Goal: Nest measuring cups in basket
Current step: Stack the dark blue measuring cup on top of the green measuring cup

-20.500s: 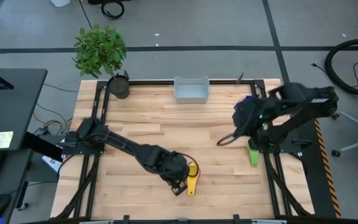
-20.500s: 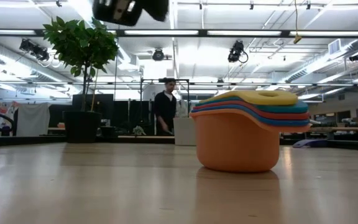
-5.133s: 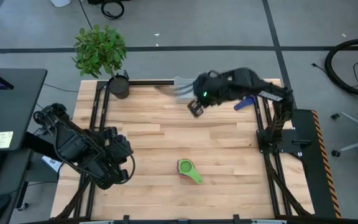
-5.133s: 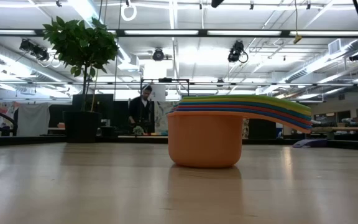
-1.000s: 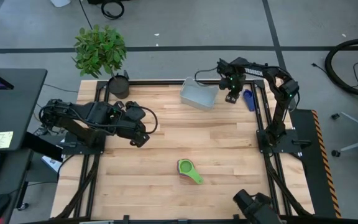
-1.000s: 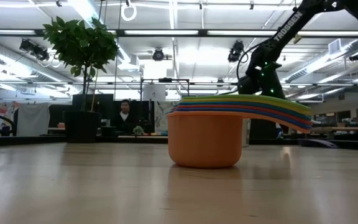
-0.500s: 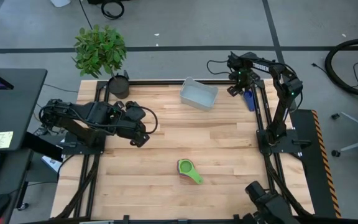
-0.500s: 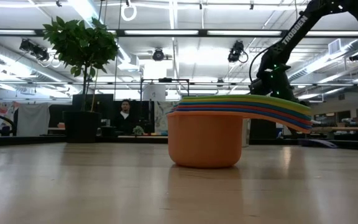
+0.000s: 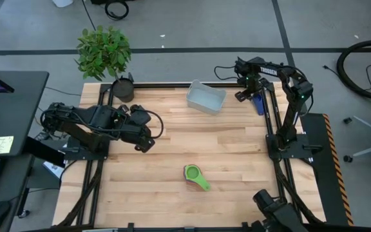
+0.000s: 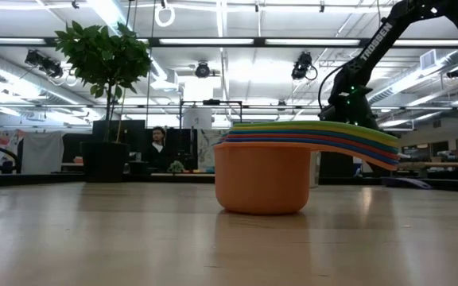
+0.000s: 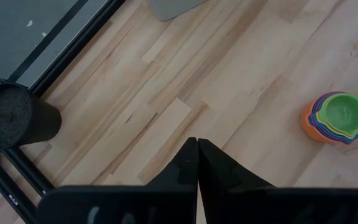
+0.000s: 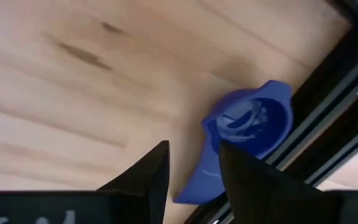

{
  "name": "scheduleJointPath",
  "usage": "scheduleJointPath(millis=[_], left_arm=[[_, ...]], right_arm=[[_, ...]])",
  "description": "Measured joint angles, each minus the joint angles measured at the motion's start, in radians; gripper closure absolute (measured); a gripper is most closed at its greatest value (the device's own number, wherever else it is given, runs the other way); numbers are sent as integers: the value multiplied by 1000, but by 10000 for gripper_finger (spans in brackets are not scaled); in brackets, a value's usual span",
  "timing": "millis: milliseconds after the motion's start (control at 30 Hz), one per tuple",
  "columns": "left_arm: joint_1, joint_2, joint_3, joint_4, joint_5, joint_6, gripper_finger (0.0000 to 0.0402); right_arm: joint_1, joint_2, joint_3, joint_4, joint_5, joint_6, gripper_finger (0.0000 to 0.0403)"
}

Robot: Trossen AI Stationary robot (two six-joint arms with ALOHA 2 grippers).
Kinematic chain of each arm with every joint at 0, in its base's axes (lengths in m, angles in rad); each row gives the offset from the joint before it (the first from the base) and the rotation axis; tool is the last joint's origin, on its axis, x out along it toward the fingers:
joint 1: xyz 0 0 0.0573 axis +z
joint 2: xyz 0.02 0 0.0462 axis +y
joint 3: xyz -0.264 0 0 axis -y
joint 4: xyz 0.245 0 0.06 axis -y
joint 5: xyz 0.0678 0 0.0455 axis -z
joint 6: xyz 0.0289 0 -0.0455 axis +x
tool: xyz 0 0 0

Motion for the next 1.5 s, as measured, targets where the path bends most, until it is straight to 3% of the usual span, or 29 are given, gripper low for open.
scheduleJointPath(millis=[267,633,733,867,967,1167,1333,1500], left_arm=[[0,0,0,0,33,1,397],[0,0,0,0,33,36,397],[0,0,0,0,33,57,397],[0,0,0,0,24,87,397],[0,0,0,0,21,105,397],[-1,0,0,0,20,132,397],[-2,0,0,0,19,144,397],[-2,0,0,0,24,159,397]], right_arm=[[-1,0,0,-3,5,6,279],[1,0,0,-48,-2,107,259],[20,0,13,-23,5,181,255],[23,0,23,46,-142,249,254],[29,0,23,56,-187,345,256],[46,0,23,39,-146,516,256],[45,0,23,38,-74,564,256],[38,0,16,-16,-78,797,256]])
